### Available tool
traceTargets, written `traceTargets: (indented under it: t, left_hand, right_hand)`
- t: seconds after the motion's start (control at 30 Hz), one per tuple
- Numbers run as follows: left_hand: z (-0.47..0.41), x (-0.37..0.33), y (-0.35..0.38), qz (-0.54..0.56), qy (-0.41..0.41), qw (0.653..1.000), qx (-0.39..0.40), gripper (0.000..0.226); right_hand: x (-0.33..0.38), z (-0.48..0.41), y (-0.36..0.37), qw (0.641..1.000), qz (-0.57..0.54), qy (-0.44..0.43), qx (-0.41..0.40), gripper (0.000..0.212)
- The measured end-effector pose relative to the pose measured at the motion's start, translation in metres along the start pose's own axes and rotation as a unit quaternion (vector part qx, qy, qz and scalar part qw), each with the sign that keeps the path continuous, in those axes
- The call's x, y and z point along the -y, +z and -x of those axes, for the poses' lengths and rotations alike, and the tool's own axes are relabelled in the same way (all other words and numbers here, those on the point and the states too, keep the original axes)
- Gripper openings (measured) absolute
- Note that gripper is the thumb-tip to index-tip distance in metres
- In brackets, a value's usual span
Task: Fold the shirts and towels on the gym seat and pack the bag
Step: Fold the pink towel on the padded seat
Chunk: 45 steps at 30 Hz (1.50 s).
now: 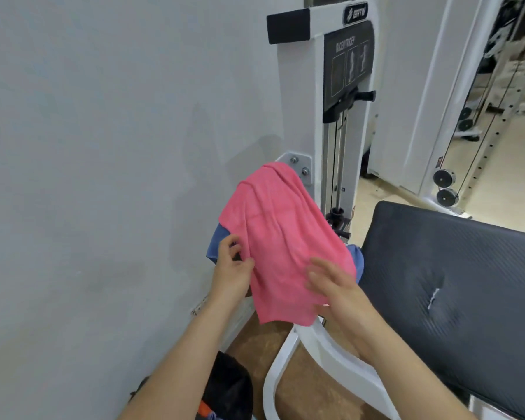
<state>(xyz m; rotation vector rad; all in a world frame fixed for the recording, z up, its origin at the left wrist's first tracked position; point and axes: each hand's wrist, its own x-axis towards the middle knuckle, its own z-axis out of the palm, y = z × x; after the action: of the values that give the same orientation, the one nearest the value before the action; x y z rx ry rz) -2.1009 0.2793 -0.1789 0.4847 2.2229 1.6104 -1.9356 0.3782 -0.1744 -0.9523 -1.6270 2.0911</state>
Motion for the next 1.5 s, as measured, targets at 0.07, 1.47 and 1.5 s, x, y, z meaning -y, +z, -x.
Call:
traceTargets:
  t: [0.07, 1.47, 1.5]
  left_hand:
    - [-0.011, 0.003, 0.003, 0.061, -0.004, 0.997, -0.056, 0.034]
    - [-0.234, -0.106, -0.025, -0.199, 0.151, 0.957, -0.147, 0.022]
    - [-0.238, -0.112, -0.022, -0.196, 0.153, 0.955, -0.160, 0.023]
  right_hand:
    - [0.007, -0.016, 0.021, 1.000, 0.004, 0.004, 0.022, 0.036]
    - [0.190, -0.184, -0.007, 0.787, 0.561, -0.248, -0.065, 0.029]
    - [0.187, -0.186, -0.017, 0.766, 0.588, -0.234, -0.108, 0.028]
